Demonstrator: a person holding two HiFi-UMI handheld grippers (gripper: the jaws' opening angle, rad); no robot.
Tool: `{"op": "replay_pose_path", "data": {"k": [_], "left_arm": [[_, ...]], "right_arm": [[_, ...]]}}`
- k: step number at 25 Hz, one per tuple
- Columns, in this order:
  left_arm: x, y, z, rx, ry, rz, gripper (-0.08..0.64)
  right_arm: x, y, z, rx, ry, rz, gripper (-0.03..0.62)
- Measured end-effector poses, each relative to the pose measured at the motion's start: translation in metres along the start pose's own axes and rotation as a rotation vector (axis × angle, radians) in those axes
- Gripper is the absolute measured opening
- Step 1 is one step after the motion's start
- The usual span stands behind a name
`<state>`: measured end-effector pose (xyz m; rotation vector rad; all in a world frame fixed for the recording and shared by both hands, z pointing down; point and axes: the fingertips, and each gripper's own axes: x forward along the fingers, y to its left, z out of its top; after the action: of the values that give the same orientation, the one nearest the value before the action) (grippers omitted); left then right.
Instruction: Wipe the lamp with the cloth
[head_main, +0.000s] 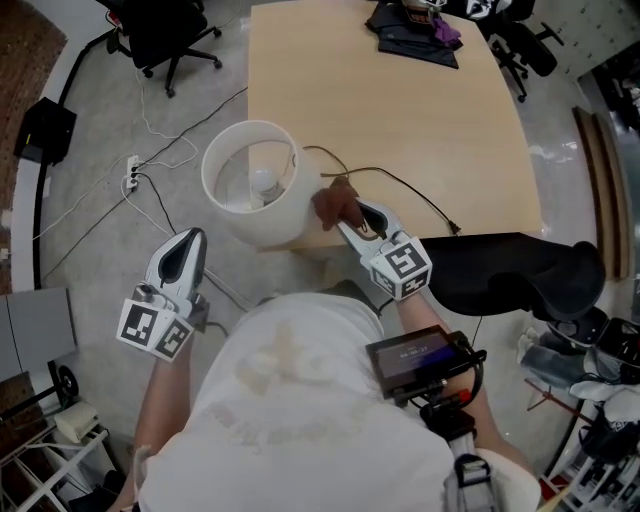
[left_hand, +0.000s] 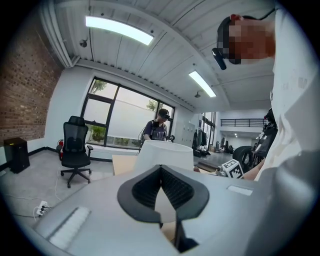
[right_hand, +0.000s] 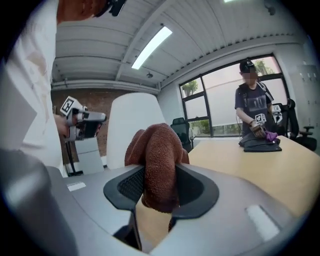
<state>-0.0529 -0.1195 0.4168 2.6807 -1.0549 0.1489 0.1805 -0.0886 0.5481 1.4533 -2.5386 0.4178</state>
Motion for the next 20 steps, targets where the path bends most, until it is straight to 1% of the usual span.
{"op": "replay_pose_path", "data": {"k": [2, 3, 5, 8, 11, 13, 15, 17, 20], "left_arm": [[0.0, 0.002, 0.004, 0.001, -0.015, 0.021, 0.002], [0.001, 0.003, 0.006, 0.001, -0.021, 0.031, 0.002], [0.0, 0.007, 0.008, 0.002, -0.028, 0.051, 0.002], [0.0, 0.01, 0.009, 0.002, -0.03, 0.074, 0.002], [0.0, 0.012, 0.012, 0.007, -0.033, 0.095, 0.002], [0.001, 0.012, 0.015, 0.011, -0.035, 0.11, 0.002], [0.002, 0.012, 0.017, 0.013, -0.037, 0.123, 0.002], [0.002, 0.012, 0.018, 0.014, -0.037, 0.135, 0.002], [0.002, 0.016, 0.018, 0.01, -0.033, 0.155, 0.002]], "right_arm": [[-0.006, -0.009, 0.027, 0.035, -0.072, 0.011, 0.178], [-0.008, -0.011, 0.044, 0.042, -0.109, 0.034, 0.178], [-0.009, -0.006, 0.083, 0.041, -0.181, 0.111, 0.176], [-0.002, 0.012, 0.139, -0.02, -0.267, 0.247, 0.176], [0.014, 0.027, 0.175, -0.097, -0.282, 0.355, 0.178], [0.027, 0.03, 0.18, -0.093, -0.262, 0.409, 0.178], [0.033, 0.026, 0.176, -0.058, -0.244, 0.439, 0.178], [0.036, 0.017, 0.166, -0.023, -0.223, 0.442, 0.178], [0.045, 0.003, 0.138, -0.002, -0.15, 0.424, 0.178]]}}
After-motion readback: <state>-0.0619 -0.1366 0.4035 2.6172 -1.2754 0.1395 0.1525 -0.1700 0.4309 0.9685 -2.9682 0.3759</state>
